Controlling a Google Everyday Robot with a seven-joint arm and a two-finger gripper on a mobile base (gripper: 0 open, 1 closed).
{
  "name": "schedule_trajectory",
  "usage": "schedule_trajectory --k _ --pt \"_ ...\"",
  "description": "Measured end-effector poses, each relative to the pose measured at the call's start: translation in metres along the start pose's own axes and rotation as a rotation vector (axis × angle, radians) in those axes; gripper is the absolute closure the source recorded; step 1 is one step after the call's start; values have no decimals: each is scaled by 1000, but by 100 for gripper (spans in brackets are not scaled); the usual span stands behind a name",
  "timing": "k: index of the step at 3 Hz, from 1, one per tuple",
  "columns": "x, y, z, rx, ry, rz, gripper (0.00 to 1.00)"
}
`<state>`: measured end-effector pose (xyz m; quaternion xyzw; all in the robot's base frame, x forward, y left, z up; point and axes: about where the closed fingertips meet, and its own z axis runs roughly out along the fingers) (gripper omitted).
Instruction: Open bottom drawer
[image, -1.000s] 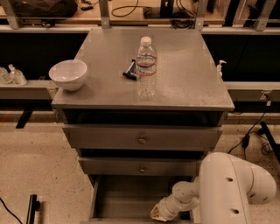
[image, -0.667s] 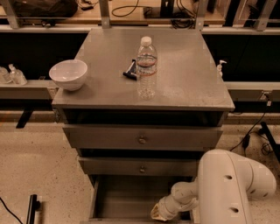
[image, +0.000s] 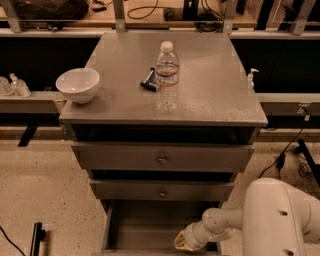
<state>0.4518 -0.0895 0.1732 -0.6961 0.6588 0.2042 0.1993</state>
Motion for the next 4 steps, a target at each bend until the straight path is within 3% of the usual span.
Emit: schedule_trajectory --k 1,2,4 --pt "3 -5 -11 19 -55 -2 100" --pt "4 -5 -12 19 -57 -2 100" --pt "29 -10 11 -13 -149 53 100"
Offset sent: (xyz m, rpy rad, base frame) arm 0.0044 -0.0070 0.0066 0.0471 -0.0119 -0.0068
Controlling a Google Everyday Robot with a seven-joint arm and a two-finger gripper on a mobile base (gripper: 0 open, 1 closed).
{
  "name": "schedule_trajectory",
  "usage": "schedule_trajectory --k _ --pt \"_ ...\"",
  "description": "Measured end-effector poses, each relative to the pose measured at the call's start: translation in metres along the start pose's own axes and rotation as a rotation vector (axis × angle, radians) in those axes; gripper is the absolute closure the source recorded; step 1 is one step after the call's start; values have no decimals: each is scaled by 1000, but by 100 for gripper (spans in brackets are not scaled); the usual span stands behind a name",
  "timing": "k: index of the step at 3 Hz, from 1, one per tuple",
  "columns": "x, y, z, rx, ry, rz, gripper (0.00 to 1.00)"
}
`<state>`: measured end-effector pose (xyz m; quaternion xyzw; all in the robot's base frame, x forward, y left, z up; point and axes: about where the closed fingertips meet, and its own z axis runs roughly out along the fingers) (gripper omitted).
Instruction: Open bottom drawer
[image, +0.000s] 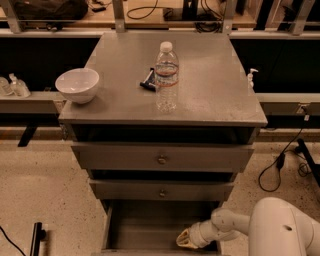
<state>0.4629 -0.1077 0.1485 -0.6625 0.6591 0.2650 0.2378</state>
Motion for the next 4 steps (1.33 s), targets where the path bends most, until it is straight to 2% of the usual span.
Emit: schedule_trajectory --k 1,2,3,4 --pt "6 -1 5 -9 -24 -14 100" --pt "-2 14 4 -31 -38 -67 100" --pt "-11 39 11 -101 -74 -101 100" --pt "-10 36 10 -101 -74 -101 100"
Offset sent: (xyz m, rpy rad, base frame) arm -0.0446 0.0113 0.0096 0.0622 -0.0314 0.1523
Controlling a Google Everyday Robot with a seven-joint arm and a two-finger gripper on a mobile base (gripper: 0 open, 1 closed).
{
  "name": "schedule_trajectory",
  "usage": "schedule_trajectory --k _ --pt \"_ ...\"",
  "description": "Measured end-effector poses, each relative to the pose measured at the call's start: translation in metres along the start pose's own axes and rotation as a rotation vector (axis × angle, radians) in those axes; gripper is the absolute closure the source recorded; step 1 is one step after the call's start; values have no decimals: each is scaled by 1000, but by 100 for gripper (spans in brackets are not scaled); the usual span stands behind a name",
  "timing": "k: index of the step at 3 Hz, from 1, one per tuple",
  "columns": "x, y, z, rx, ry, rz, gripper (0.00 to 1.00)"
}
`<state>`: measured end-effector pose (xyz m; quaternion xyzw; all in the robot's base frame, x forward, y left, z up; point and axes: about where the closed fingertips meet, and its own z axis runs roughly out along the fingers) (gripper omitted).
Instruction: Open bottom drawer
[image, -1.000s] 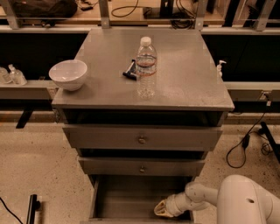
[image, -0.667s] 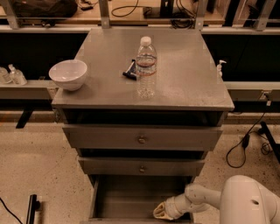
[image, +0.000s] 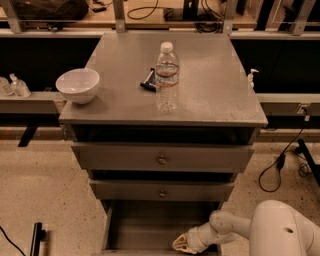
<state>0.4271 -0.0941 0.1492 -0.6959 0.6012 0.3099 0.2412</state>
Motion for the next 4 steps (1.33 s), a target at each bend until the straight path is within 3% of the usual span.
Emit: schedule_trajectory --k 4 --pt "-1 -2 -2 0 0 0 100"
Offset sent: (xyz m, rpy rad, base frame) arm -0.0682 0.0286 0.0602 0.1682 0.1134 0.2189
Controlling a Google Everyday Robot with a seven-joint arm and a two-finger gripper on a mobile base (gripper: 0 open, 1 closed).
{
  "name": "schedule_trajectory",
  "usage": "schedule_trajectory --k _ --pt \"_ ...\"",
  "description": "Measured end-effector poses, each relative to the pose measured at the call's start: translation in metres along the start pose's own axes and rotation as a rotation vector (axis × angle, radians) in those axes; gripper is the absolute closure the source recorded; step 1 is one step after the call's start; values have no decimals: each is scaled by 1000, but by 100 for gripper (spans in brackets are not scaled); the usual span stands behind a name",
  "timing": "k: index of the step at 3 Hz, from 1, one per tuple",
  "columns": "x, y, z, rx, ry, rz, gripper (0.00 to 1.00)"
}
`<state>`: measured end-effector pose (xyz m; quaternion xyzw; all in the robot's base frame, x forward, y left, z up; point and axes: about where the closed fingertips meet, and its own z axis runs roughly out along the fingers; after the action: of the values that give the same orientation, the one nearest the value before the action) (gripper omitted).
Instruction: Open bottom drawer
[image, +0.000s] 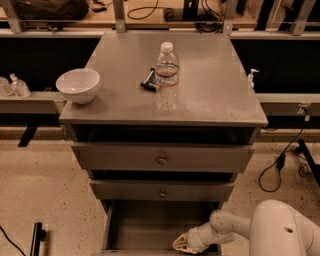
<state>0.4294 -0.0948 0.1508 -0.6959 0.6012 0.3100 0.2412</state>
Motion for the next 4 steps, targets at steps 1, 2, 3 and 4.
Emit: schedule_trajectory --k 1,2,3,4 --pt "0 0 0 0 0 0 100" --pt "0 0 0 0 0 0 82" --pt "0 0 0 0 0 0 53" --pt "0 0 0 0 0 0 64"
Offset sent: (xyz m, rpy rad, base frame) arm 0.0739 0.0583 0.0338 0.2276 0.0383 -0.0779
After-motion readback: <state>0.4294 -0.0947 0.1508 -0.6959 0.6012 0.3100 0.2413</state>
